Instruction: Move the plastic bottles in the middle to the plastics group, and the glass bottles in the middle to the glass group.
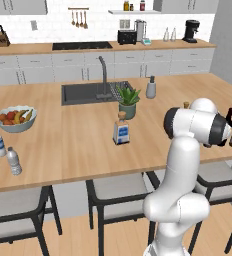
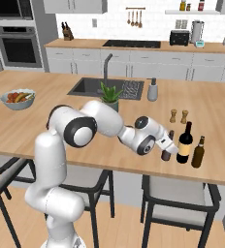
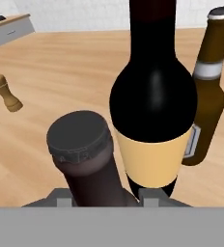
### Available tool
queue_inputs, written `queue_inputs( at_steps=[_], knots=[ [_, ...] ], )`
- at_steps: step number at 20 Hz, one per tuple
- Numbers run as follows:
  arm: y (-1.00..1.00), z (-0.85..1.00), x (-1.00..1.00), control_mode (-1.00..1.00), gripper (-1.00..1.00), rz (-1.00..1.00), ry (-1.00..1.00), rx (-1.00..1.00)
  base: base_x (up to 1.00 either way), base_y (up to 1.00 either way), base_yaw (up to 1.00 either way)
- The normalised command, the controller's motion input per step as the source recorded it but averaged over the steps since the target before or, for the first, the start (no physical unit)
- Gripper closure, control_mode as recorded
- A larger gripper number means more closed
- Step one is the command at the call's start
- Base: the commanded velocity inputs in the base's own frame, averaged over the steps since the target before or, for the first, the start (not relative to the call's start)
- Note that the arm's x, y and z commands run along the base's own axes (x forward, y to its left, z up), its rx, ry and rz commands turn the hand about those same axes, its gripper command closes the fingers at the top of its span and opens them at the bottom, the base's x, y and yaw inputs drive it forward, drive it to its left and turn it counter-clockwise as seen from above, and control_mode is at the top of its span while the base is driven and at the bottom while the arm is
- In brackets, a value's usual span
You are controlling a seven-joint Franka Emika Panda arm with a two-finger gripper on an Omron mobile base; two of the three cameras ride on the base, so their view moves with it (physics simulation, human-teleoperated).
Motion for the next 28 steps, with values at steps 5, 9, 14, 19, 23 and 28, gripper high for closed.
queue_inputs(
  at_steps=[5, 9, 14, 19, 23, 28],
  knots=[
    [0.14, -0.13, -0.1, -1.0, 1.0, 0.0, 0.0, 0.0, 0.0, 0.0, 0.0],
    [0.21, -0.16, -0.15, -1.0, 1.0, 0.0, -0.01, 0.0, 0.0, 0.0, 0.0],
    [0.11, -0.08, -0.01, -1.0, 1.0, 0.0, -0.01, 0.0, 0.0, 0.0, 0.0],
    [0.12, -0.1, 0.0, -1.0, 1.0, 0.0, -0.01, 0.0, 0.0, 0.0, 0.0],
    [0.16, -0.15, -0.01, -1.0, -1.0, 0.0, -0.02, 0.0, 0.0, 0.0, 0.0],
    [0.07, -0.1, 0.0, -1.0, -1.0, 0.0, -0.04, 0.0, 0.0, 0.0, 0.0]
  ],
)
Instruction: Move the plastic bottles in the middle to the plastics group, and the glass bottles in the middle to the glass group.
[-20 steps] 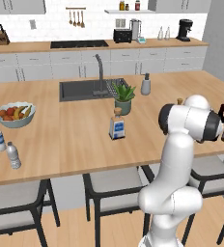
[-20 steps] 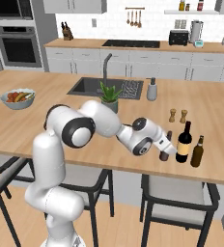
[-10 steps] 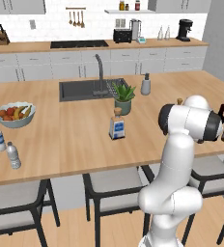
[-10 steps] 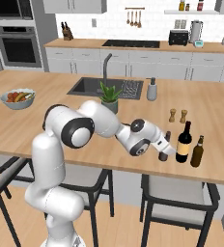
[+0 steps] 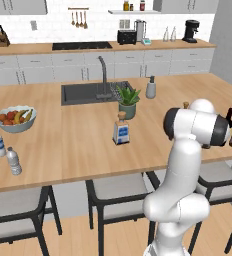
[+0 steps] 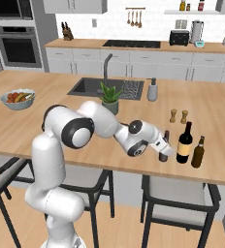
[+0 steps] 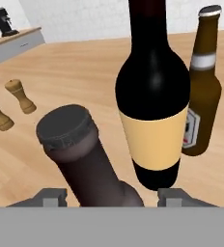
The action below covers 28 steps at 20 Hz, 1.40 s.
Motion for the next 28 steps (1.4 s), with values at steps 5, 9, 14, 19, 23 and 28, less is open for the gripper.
queue_inputs(
  at_steps=[5, 9, 14, 19, 23, 28],
  knots=[
    [0.0, 0.0, -0.01, -1.0, -1.0, 0.0, -0.11, 0.0, 0.0, 0.0, 0.0],
    [0.04, 0.03, -0.13, -1.0, -1.0, 0.0, -0.07, 0.0, 0.0, 0.0, 0.0],
    [0.09, 0.05, -0.27, -1.0, -1.0, 0.0, 0.0, 0.0, 0.0, 0.0, 0.0],
    [0.08, 0.25, -0.35, -1.0, -1.0, 0.0, 0.0, 0.0, 0.0, 0.0, 0.0],
    [0.38, 0.46, -0.15, -1.0, -1.0, 0.02, 0.07, 0.0, 0.0, 0.0, 0.0],
    [0.63, 0.45, -0.12, -1.0, -1.0, 0.17, 0.24, 0.0, 0.0, 0.0, 0.0]
  ],
)
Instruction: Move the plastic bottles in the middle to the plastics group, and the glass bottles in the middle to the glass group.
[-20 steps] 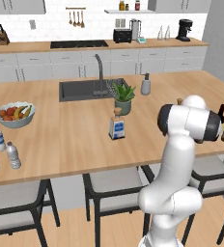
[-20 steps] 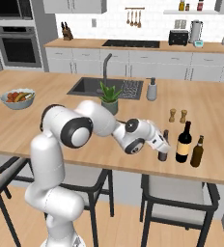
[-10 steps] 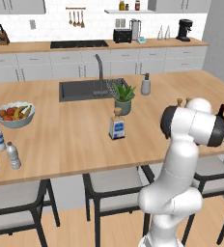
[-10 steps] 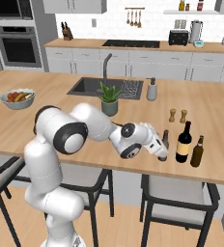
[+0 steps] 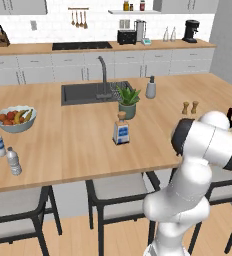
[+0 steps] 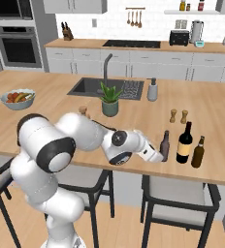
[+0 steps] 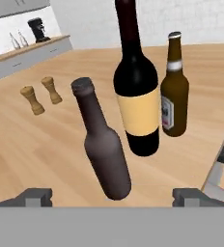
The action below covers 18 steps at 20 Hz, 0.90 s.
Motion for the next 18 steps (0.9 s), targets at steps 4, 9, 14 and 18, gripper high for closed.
queue_inputs(
  at_steps=[4, 9, 14, 18],
  knots=[
    [0.8, 0.5, -0.01, -1.0, -1.0, 0.43, 0.36, 0.0, 0.0, 0.0, 0.0],
    [0.78, 0.64, 0.0, -1.0, -1.0, 0.49, 0.45, 0.0, 0.0, 0.0, 0.0],
    [0.75, 0.8, 0.1, -1.0, -1.0, 0.35, 0.4, 0.0, 0.0, 0.0, 0.0],
    [0.67, 0.83, 0.2, -1.0, -1.0, 0.11, 0.35, 0.01, 0.0, 0.0, 0.0]
  ],
)
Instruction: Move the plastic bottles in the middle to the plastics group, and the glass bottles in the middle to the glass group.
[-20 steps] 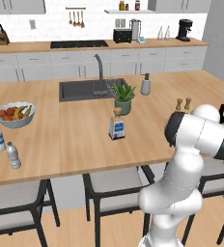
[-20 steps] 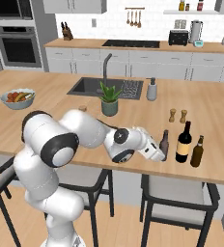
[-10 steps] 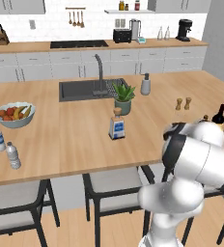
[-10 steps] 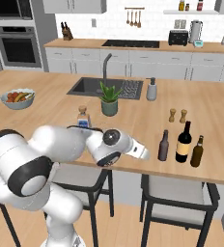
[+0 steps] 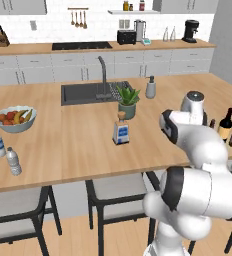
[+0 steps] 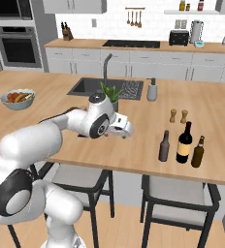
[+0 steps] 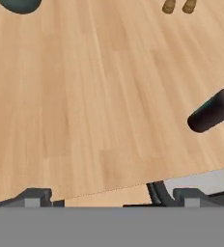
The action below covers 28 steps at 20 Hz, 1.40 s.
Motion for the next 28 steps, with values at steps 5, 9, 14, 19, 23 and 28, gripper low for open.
queue_inputs(
  at_steps=[5, 9, 14, 19, 23, 28],
  knots=[
    [0.8, 0.43, 0.09, -1.0, -1.0, 0.01, 0.43, 0.12, 0.0, 0.0, 0.0],
    [0.65, 0.14, 0.15, -1.0, -1.0, 0.0, 0.32, 0.29, 0.0, 0.0, 0.0],
    [0.46, -0.12, 0.1, -1.0, -1.0, 0.03, -0.03, 0.25, 0.0, 0.0, 0.0],
    [0.5, 0.0, 0.44, -1.0, -1.0, 0.02, -0.14, 0.02, 0.0, 0.0, 0.0],
    [0.5, 0.0, 0.53, -1.0, -1.0, 0.0, -0.03, -0.1, 0.0, 0.0, 0.0],
    [0.4, -0.04, 0.58, -1.0, -1.0, 0.0, -0.02, -0.03, 0.0, 0.0, 0.0]
  ],
)
